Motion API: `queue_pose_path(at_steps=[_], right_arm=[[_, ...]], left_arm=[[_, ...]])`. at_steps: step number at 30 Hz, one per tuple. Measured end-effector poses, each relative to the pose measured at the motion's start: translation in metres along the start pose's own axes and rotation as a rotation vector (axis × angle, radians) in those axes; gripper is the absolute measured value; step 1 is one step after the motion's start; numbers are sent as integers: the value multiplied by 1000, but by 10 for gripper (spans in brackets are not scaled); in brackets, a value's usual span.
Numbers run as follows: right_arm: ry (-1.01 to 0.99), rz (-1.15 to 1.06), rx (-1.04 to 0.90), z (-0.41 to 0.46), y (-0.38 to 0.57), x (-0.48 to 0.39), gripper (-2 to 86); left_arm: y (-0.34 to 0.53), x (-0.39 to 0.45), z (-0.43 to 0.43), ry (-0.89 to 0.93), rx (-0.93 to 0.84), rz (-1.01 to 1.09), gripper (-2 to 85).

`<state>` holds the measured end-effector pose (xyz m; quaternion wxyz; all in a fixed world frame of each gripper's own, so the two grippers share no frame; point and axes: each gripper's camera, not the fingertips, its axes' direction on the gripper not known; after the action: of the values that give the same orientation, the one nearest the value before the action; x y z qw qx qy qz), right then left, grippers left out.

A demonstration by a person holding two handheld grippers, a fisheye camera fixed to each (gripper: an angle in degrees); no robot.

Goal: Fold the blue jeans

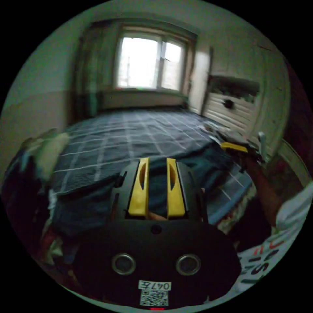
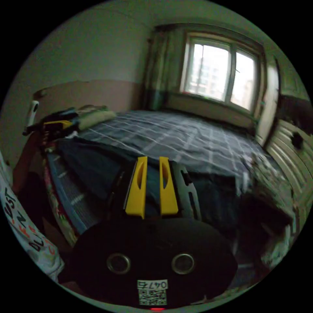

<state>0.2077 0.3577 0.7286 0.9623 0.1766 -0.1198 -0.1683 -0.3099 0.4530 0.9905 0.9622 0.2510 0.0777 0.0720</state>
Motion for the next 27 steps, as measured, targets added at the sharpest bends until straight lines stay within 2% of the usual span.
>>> queue_pose_path(at_steps=[3, 7, 8, 9, 10, 11, 12, 14, 16, 18, 19, 21, 25, 27], right_arm=[[65, 100, -108, -55, 48, 96, 16], [-15, 189, -198, -71, 96, 166, 10], [-61, 237, -203, -76, 108, 186, 10], [-99, 239, -206, -83, 111, 202, 13], [-110, 221, -213, -89, 110, 208, 15], [-131, 151, -216, -104, 104, 215, 22], [-155, 58, -177, -124, 99, 215, 32], [-213, -84, -104, -151, 99, 207, 48], [-266, -229, -144, -164, 104, 199, 58], [-181, -366, -280, -170, 111, 200, 71], [-160, -391, -287, -174, 112, 202, 74], [-164, -448, -242, -191, 113, 216, 76], [-83, -512, -234, -206, 112, 231, 57], [-97, -511, -268, -211, 114, 243, 28]], left_arm=[[-48, 89, 71, 45, -90, 112, 7], [-120, 202, 191, 199, -295, 162, -2], [-127, 213, 212, 171, -337, 152, -3], [-136, 229, 255, 57, -446, 134, -4], [-140, 239, 294, -58, -598, 103, -3], [-141, 244, 307, -73, -666, 97, -2], [-147, 254, 311, -48, -659, 58, 0], [-156, 275, 287, 90, -518, 54, 9], [-157, 306, 250, 241, -437, 55, 47], [-146, 337, 233, 308, -453, 92, 58], [-136, 360, 230, 332, -480, 121, 63], [-121, 393, 238, 288, -532, 161, 80], [-120, 443, 262, -39, -464, 125, 106], [-123, 456, 275, -51, -497, 66, 119]])
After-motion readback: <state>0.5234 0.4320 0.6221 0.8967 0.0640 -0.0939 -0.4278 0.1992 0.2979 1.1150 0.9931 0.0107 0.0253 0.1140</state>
